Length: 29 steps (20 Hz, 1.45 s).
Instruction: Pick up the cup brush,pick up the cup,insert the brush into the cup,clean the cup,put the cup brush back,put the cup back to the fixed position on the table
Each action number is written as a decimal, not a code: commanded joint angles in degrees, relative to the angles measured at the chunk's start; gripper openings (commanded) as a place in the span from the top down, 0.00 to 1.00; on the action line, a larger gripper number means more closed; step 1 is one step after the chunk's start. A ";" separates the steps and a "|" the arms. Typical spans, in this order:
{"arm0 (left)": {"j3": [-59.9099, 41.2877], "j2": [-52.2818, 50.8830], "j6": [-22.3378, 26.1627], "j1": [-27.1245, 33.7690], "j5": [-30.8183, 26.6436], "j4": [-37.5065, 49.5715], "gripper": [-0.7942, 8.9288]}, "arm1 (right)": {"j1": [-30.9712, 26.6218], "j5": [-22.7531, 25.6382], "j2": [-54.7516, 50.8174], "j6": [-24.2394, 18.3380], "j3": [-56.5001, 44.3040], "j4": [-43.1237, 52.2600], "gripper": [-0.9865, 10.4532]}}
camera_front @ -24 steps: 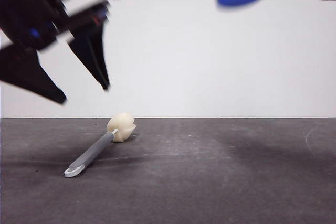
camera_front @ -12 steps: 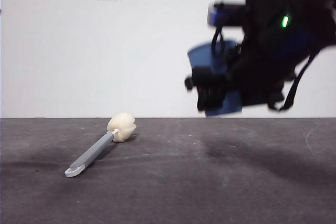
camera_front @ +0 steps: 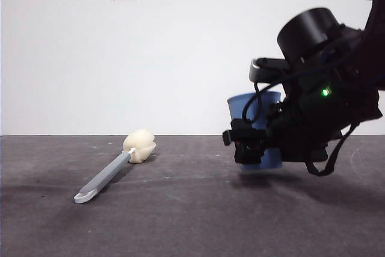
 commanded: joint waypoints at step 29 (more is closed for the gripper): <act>-0.11 -0.13 0.63 -0.04 -0.15 -2.40 0.53 | -1.01 -2.40 -10.03 1.92 -0.42 -26.62 0.44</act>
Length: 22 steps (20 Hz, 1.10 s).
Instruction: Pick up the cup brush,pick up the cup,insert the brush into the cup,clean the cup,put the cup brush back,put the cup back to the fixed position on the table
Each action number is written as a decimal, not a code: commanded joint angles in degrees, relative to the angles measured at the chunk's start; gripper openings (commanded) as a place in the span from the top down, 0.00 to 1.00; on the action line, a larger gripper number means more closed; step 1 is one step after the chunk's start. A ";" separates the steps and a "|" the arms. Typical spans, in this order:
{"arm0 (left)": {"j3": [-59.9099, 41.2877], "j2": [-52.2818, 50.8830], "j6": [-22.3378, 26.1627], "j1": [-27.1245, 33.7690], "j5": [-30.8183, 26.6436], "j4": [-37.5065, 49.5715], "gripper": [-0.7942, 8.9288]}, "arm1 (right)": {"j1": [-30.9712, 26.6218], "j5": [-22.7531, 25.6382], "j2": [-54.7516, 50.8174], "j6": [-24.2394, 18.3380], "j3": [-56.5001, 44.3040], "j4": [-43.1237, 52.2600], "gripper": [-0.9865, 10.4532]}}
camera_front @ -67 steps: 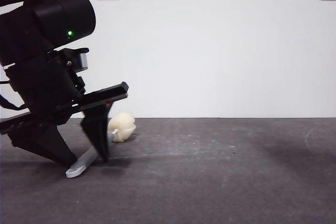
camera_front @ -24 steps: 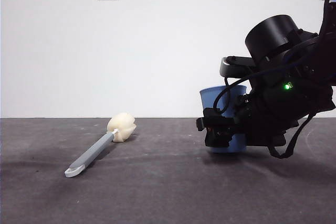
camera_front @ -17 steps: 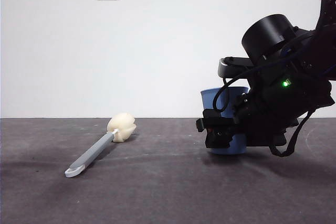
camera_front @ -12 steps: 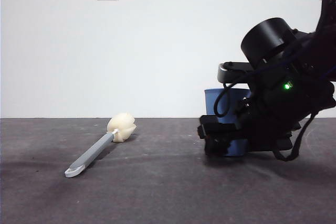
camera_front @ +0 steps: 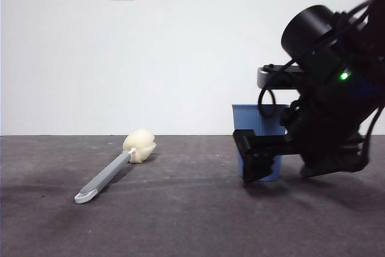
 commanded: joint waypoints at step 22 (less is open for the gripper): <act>-0.11 -0.07 3.89 -0.04 4.07 -3.96 0.53 | 0.28 -24.09 -56.15 1.51 12.50 -69.48 0.44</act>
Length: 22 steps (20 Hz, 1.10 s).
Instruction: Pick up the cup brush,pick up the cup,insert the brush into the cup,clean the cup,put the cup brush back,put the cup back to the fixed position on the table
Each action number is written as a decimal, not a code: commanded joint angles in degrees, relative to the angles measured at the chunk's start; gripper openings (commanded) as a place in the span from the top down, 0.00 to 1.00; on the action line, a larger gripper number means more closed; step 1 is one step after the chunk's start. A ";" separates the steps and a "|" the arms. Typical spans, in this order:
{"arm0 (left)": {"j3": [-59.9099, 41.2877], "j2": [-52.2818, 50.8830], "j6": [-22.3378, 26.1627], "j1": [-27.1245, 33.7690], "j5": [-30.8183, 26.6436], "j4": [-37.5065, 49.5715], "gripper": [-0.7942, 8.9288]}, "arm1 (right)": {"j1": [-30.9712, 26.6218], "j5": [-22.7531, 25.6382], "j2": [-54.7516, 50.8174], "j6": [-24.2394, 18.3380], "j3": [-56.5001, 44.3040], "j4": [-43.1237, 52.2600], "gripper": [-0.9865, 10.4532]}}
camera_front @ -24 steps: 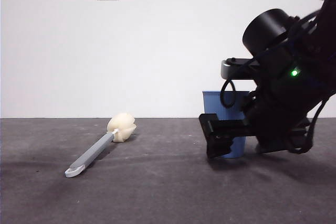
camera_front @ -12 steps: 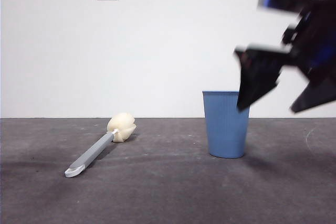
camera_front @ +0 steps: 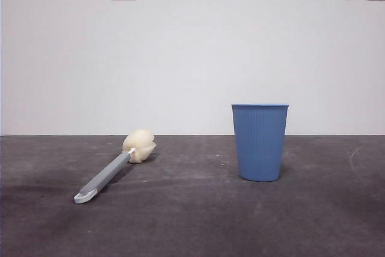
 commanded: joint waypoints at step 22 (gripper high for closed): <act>-0.11 -0.07 1.31 -0.04 0.79 -1.03 0.92 | 0.13 0.07 0.35 -1.36 7.58 -5.16 0.91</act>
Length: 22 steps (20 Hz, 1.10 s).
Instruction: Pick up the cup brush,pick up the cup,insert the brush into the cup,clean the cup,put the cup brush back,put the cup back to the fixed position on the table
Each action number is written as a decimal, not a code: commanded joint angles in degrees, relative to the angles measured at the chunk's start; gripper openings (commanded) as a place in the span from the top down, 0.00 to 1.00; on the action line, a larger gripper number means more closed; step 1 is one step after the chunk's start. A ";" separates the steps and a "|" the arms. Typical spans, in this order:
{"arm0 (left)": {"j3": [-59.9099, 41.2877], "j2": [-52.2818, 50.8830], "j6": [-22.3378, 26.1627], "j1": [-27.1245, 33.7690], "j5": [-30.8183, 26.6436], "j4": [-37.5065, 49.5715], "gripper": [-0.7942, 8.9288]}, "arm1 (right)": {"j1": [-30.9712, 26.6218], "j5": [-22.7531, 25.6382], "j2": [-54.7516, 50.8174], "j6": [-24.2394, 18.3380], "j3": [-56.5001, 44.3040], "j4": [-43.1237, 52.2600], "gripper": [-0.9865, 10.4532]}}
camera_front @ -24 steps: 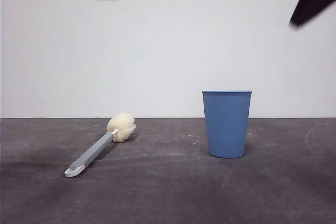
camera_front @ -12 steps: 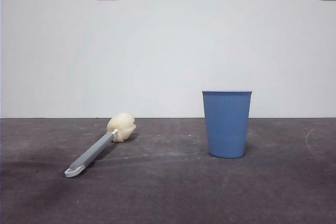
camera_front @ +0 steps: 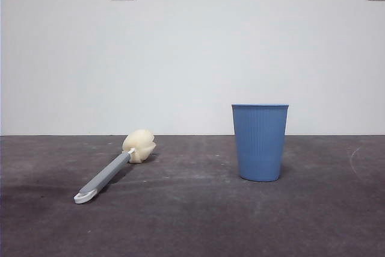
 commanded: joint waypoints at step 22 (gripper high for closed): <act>-12.61 -14.99 28.37 23.78 2.91 46.38 0.92 | 0.11 0.31 0.00 0.59 -0.07 0.28 0.91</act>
